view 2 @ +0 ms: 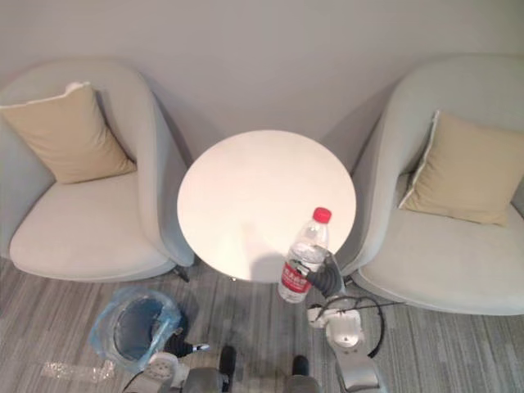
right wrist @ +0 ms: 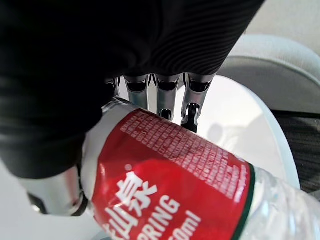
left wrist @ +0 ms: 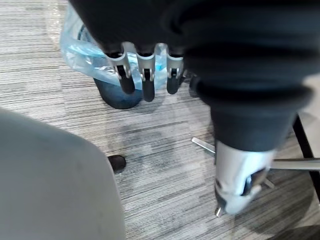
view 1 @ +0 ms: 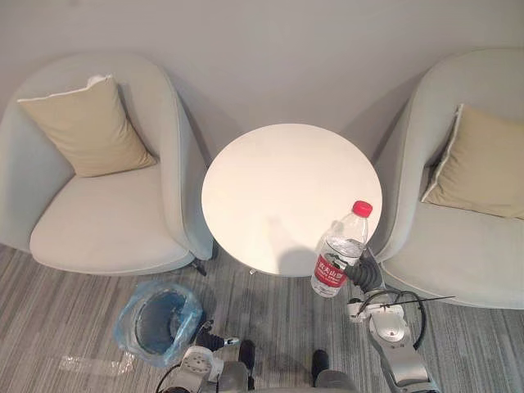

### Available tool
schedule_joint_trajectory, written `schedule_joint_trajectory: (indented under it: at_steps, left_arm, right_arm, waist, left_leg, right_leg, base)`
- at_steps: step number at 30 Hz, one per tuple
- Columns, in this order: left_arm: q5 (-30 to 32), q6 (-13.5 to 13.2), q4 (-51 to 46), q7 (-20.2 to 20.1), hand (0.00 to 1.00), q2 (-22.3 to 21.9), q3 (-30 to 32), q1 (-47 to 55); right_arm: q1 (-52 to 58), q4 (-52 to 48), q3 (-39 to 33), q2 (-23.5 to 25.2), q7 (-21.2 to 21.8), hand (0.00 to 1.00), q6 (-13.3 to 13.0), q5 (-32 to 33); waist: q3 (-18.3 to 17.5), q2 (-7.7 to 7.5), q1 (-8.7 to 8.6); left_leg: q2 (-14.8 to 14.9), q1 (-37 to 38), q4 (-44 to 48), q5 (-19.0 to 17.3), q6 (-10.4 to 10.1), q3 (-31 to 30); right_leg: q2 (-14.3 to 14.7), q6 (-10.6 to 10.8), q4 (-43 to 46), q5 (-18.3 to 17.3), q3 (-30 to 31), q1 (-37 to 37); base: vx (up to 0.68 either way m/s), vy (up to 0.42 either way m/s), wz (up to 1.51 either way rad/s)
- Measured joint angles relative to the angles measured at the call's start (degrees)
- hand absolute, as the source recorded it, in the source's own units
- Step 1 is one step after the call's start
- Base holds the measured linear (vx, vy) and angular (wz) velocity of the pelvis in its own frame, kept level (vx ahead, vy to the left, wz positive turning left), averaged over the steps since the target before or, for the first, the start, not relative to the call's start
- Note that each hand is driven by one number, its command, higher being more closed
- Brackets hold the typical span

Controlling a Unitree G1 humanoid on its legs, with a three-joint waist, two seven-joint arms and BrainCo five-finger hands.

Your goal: Gather rubbish on tea table into small bin, then transfer packed bag to large trash can.

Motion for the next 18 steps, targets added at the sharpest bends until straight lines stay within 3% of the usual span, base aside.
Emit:
schedule_joint_trajectory:
  at_steps: [4, 8, 12, 13, 14, 16, 18]
  left_arm:
    - [0.0, 0.04, 0.12, -0.1, 0.0, 0.02, -0.35, 0.41]
    - [-0.07, -0.14, 0.86, -0.97, 0.0, 0.03, -0.85, 0.14]
    - [-0.04, -0.43, -0.69, -0.95, 0.0, -0.22, -1.4, -0.15]
    - [0.68, -0.35, -1.04, -0.98, 0.0, -0.19, -1.6, -0.13]
    - [0.91, -0.38, -1.1, -0.98, 0.0, -0.3, -1.62, -0.09]
    - [2.13, -0.2, -0.74, -1.19, 0.0, -0.72, -1.72, -0.12]
    - [3.3, 0.07, 0.02, -1.33, 0.0, -1.14, -2.23, 0.09]
  right_arm:
    - [0.07, -0.04, 0.05, -0.03, -0.04, 1.0, 0.0, -1.91]
    - [1.41, -2.55, 0.02, -0.61, -0.94, 1.0, -0.02, -3.62]
    - [0.5, -3.08, -0.06, -1.27, -2.02, 1.0, -0.01, -5.22]
    - [0.32, -3.08, -0.09, -1.22, -2.52, 1.0, 0.01, -5.41]
    - [0.24, -3.16, -0.21, -0.97, -2.72, 1.0, 0.03, -5.45]
    - [-0.01, -3.13, -0.62, -1.13, -3.13, 1.0, 0.2, -6.29]
    - [0.0, -3.1, -1.68, -1.14, -4.1, 1.0, 0.22, -7.01]
  waist:
    - [-0.88, 0.15, 0.0]
    - [-0.82, 0.71, -0.22]
    - [-0.34, 1.73, 0.45]
    - [-0.39, 1.6, 0.36]
    - [-0.23, 0.79, 0.2]
    - [-0.49, 0.55, -0.74]
    - [-0.76, 0.98, -1.93]
  left_leg:
    - [0.14, 0.2, 0.07, 0.1, -0.14, -0.16]
    - [-0.19, -2.92, 0.85, 1.51, -0.66, -3.6]
    - [-0.14, -8.76, 4.53, 4.83, -1.17, -3.02]
    - [-0.53, -9.38, 1.64, 8.99, -1.31, -2.98]
    - [-0.36, -9.16, -0.04, 9.69, -0.83, -0.71]
    - [1.31, -9.17, 10.52, 0.86, 3.7, 14.81]
    - [3.8, -4.67, 9.28, -1.37, 1.4, 22.69]
  right_leg:
    - [0.17, -0.16, -0.15, 0.51, 0.01, 0.29]
    - [0.16, -0.26, 0.21, 0.48, -3.95, -0.12]
    - [-0.25, -1.54, 6.45, -2.31, -7.8, -4.34]
    - [-1.41, -2.6, 6.74, -2.15, -10.46, -4.94]
    - [-2.31, -2.89, 6.49, -1.93, -12.76, -5.84]
    - [-5.02, -2.59, 8.06, -1.7, -16.22, -6.31]
    - [-6.05, -1.63, 8.17, -0.92, -19.26, -5.85]
  base:
    - [-0.06, -0.002, -0.01]
    - [-0.07, -0.031, 0.52]
    - [-0.13, -0.041, 0.67]
    - [-0.19, -0.024, 0.71]
    - [-0.24, -0.002, 0.87]
    - [-0.11, 0.022, 0.85]
    - [-0.03, 0.065, 0.88]
